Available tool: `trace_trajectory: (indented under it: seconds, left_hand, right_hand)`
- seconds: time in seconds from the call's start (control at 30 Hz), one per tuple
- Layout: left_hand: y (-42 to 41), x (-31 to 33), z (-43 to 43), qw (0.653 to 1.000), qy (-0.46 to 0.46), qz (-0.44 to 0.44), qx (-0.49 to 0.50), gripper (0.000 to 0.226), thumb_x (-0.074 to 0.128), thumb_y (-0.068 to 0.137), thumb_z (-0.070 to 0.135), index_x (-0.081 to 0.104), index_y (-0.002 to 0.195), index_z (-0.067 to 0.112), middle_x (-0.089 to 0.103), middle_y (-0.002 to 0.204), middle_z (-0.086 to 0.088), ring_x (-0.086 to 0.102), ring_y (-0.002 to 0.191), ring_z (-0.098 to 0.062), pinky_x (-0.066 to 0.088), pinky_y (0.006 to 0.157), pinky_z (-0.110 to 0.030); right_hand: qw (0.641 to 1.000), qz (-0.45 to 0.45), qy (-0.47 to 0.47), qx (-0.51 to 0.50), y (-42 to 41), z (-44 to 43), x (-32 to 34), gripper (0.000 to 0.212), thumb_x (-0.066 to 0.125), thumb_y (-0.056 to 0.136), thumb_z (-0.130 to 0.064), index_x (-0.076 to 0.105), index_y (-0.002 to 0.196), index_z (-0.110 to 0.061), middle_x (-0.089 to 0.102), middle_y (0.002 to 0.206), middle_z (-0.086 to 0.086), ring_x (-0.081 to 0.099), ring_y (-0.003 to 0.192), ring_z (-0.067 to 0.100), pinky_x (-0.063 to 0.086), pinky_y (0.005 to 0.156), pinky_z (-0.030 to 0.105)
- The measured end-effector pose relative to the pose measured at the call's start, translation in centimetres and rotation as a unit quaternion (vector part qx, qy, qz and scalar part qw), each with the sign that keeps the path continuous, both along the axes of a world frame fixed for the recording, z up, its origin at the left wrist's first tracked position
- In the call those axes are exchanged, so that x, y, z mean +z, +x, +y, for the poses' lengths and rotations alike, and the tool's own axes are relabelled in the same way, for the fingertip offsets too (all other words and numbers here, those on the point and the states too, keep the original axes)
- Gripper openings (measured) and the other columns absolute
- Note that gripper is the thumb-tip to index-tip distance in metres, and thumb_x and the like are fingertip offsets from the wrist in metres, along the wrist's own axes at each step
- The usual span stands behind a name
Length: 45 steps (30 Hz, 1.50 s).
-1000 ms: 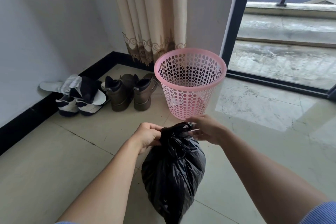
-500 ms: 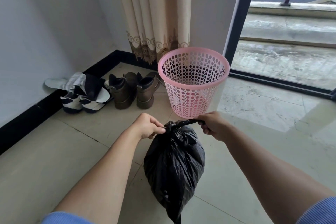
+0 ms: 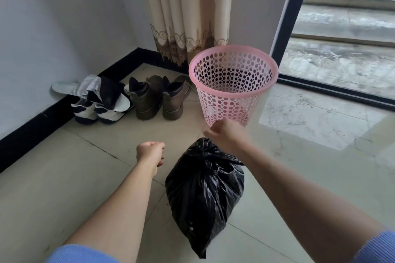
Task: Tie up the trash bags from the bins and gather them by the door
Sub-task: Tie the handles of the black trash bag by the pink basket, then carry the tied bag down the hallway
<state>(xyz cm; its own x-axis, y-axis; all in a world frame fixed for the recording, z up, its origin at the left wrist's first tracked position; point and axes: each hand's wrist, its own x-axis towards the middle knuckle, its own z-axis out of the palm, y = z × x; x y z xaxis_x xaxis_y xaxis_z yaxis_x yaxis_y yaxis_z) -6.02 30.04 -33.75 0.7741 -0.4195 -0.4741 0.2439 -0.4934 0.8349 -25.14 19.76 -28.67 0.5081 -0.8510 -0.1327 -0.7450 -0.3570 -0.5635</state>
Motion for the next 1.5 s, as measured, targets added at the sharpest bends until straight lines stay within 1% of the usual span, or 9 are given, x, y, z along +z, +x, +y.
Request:
trace_trajectory:
  seconds: [0.1,0.2,0.37,0.6,0.87,0.97,1.23,1.37,1.5]
  left_hand:
    - [0.5,-2.3,0.7,0.999,0.029,-0.012,0.024,0.011,0.051,0.082,0.0,0.058,0.077,0.008,0.055,0.06,-0.006,0.047,0.046,-0.018,0.036,0.041,-0.021]
    - [1.4,-4.1,0.9,0.996,0.059,-0.042,0.056,0.012,0.051,0.083,0.002,0.061,0.081,0.006,0.059,0.062,-0.008,0.052,0.048,-0.021,0.039,0.044,-0.02]
    - [-0.5,-7.1,4.0,0.987,0.146,-0.06,0.01,0.013,0.056,0.08,0.011,0.061,0.071,0.019,0.072,0.088,-0.013,0.069,0.082,-0.032,0.058,0.077,-0.04]
    - [-6.2,-4.0,12.4,0.962,0.269,0.043,-0.026,0.014,0.054,0.084,0.009,0.068,0.085,0.009,0.068,0.074,-0.011,0.065,0.067,-0.029,0.051,0.065,-0.033]
    - [-11.3,13.1,13.0,0.942,0.284,0.119,-0.137,0.016,0.051,0.086,0.009,0.062,0.075,0.015,0.065,0.067,-0.008,0.058,0.057,-0.023,0.047,0.058,-0.027]
    - [-12.9,21.2,11.9,0.934,0.282,0.13,-0.178,0.017,0.052,0.086,0.007,0.059,0.072,0.014,0.06,0.062,-0.008,0.053,0.052,-0.022,0.041,0.049,-0.022]
    - [-19.0,42.2,7.3,0.909,0.258,0.089,-0.314,0.016,0.053,0.083,0.012,0.058,0.068,0.014,0.061,0.058,-0.006,0.051,0.055,-0.022,0.039,0.058,-0.026]
    - [-22.9,50.6,4.4,0.867,0.234,0.021,-0.439,0.013,0.054,0.082,0.014,0.061,0.072,0.016,0.07,0.078,-0.018,0.06,0.068,-0.033,0.046,0.063,-0.034]
    - [-28.4,58.5,3.0,0.786,0.22,-0.094,-0.57,0.014,0.053,0.08,0.018,0.061,0.069,0.017,0.074,0.086,-0.012,0.069,0.086,-0.032,0.053,0.072,-0.032]
  right_hand:
    - [0.989,0.112,0.041,0.088,2.1,1.5,-1.0,0.058,0.057,0.066,-0.079,0.051,0.06,-0.021,0.058,0.067,-0.004,0.058,0.069,0.02,0.043,0.059,0.03]
    - [0.972,0.198,0.008,0.123,2.0,2.1,-3.8,0.055,0.067,0.062,-0.072,0.051,0.07,-0.02,0.058,0.075,-0.004,0.055,0.076,0.023,0.039,0.062,0.032]
    - [0.978,0.192,0.037,0.072,-0.6,3.7,-7.3,0.048,0.066,0.072,-0.049,0.055,0.11,-0.022,0.064,0.101,0.005,0.061,0.091,0.031,0.04,0.067,0.034]
    - [0.97,0.183,0.157,-0.002,-5.7,8.7,-5.7,0.045,0.062,0.075,-0.038,0.051,0.113,-0.017,0.061,0.106,0.009,0.057,0.097,0.032,0.044,0.073,0.036]
    - [0.938,0.182,0.27,-0.122,-11.6,11.4,7.0,0.031,0.063,0.07,-0.041,0.054,0.091,-0.02,0.058,0.08,-0.001,0.055,0.074,0.019,0.046,0.06,0.032]
    - [0.933,0.187,0.274,-0.142,-14.6,12.8,14.3,0.028,0.064,0.067,-0.044,0.054,0.083,-0.023,0.055,0.072,-0.006,0.049,0.066,0.006,0.034,0.05,0.027]
    - [0.914,0.206,0.258,-0.237,-25.0,16.4,36.1,0.03,0.059,0.063,-0.046,0.049,0.083,-0.026,0.054,0.071,-0.008,0.054,0.07,0.02,0.035,0.055,0.03]
    - [0.897,0.215,0.235,-0.306,-29.9,17.8,45.3,0.03,0.058,0.067,-0.048,0.047,0.085,-0.026,0.053,0.075,-0.008,0.053,0.074,0.021,0.035,0.057,0.031]
    - [0.875,0.228,0.205,-0.374,-35.3,21.1,53.0,0.034,0.056,0.068,-0.05,0.049,0.093,-0.028,0.062,0.092,-0.001,0.06,0.089,0.026,0.038,0.066,0.031]
